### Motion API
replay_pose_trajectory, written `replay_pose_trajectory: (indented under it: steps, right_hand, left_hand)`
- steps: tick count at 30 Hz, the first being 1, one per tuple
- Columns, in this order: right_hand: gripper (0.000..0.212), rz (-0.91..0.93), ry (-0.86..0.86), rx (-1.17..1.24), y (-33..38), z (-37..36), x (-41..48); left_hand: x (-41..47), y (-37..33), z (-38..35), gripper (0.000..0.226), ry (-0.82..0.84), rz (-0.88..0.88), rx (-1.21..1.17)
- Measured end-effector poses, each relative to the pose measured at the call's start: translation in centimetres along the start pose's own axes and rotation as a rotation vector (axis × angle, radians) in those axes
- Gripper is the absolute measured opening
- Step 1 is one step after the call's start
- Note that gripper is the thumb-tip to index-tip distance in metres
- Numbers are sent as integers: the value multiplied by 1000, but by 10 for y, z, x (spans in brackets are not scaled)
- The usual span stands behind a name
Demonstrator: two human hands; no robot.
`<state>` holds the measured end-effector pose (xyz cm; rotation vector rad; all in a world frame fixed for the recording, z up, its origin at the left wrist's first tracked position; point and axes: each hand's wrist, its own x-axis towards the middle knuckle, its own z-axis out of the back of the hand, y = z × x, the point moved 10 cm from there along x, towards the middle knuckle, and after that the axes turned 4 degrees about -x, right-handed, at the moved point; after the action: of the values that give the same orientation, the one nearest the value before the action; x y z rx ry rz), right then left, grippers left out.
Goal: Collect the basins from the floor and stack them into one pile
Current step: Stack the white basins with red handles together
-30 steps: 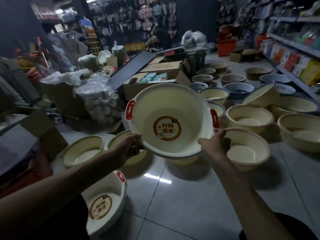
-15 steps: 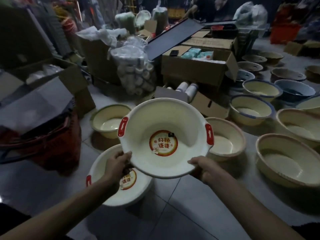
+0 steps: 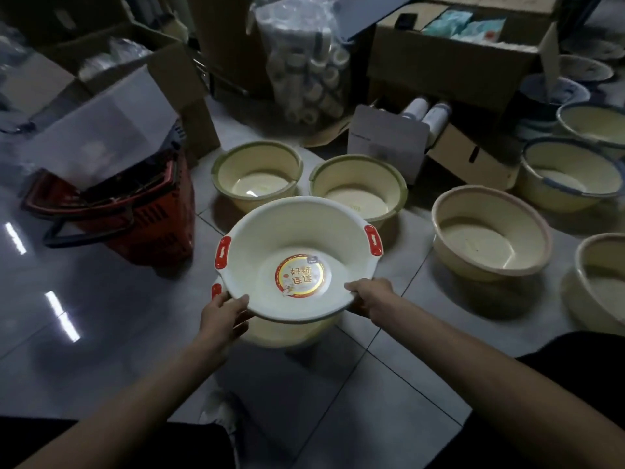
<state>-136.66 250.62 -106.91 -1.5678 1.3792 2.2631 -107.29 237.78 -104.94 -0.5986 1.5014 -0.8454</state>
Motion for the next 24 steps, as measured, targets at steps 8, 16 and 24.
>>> replay_pose_trajectory:
  steps: [8,16,24]
  right_hand:
    - [29,44,40,-87,-18,-23,28]
    - [31,45,99,-151,-38,-37,46]
    - [49,202,-3,-371,-40,-34,55]
  left_hand:
    - [15,28,22,29,-50,62,-4]
    - [30,57,44,21,-141,145,45]
    - [41,56,52,31,-167,94,147]
